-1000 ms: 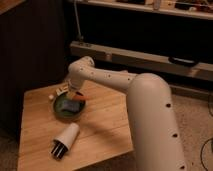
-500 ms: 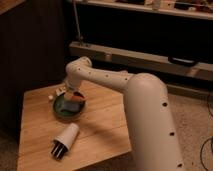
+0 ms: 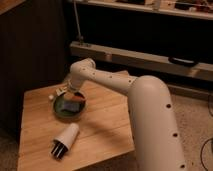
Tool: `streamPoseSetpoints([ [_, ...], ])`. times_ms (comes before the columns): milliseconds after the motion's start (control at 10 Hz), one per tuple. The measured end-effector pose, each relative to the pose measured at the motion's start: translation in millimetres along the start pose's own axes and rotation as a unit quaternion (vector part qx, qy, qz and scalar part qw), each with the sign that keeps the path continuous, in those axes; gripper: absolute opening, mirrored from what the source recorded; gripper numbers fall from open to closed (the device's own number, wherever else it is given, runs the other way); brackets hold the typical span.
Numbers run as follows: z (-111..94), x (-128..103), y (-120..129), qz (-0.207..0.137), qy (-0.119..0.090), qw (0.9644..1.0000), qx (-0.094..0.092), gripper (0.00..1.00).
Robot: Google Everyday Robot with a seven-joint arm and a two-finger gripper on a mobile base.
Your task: Place the pepper in the ceramic bowl
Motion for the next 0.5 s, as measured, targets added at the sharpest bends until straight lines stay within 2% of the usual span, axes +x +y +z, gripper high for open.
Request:
streamPoseSetpoints([
  [300,-0.2,-0.2,0.0,-0.001,-0.012,0.9999,-0.004,0.80],
  [500,-1.1,1.7,-1.0,0.000,-0.013,0.9999,-0.003,0.80],
])
